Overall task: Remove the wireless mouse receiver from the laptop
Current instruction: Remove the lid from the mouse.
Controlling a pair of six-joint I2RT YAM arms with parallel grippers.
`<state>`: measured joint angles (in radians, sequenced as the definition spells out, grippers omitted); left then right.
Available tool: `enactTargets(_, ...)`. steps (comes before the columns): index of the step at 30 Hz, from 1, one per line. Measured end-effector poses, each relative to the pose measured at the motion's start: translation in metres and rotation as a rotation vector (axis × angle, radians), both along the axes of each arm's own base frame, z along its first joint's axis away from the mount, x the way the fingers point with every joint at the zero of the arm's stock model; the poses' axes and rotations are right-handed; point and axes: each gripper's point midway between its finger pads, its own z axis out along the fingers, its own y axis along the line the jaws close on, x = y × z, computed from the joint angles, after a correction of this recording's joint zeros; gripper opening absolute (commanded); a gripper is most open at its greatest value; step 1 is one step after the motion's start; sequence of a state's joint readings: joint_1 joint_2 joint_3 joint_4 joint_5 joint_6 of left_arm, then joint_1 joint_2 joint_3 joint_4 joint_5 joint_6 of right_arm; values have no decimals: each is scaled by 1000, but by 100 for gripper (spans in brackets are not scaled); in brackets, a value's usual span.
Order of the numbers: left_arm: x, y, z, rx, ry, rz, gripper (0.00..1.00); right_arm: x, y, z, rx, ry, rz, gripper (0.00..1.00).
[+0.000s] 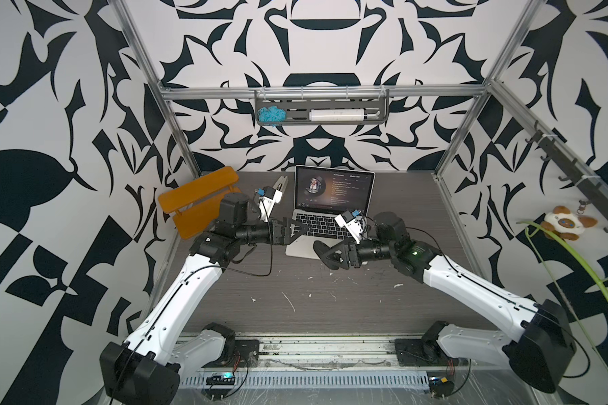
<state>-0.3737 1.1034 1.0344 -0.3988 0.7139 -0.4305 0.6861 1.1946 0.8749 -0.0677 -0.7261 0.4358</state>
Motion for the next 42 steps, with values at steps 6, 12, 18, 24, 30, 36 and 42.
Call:
enactTargets(6,-11,-5,-3,1,-6,-92,96,3,5,7,11,-23,32,33)
enactTargets(12,-20,-8,10,10,-196,-209,99,0,10,8,56,26,103,32)
enactTargets(18,-38,0,17,81,-606,-306,99,0,8,22,154,106,164,33)
enactTargets(24,-56,1,10,127,-953,-441,100,6,3,23,245,271,213,35)
enactTargets(30,-55,-8,3,104,-1091,-568,97,-10,15,17,245,364,304,35)
enactTargets(36,-55,-15,5,67,-1159,-652,88,-27,29,3,212,440,375,34)
enactTargets(42,-66,-15,1,56,-1204,-700,80,-30,31,3,210,446,392,34)
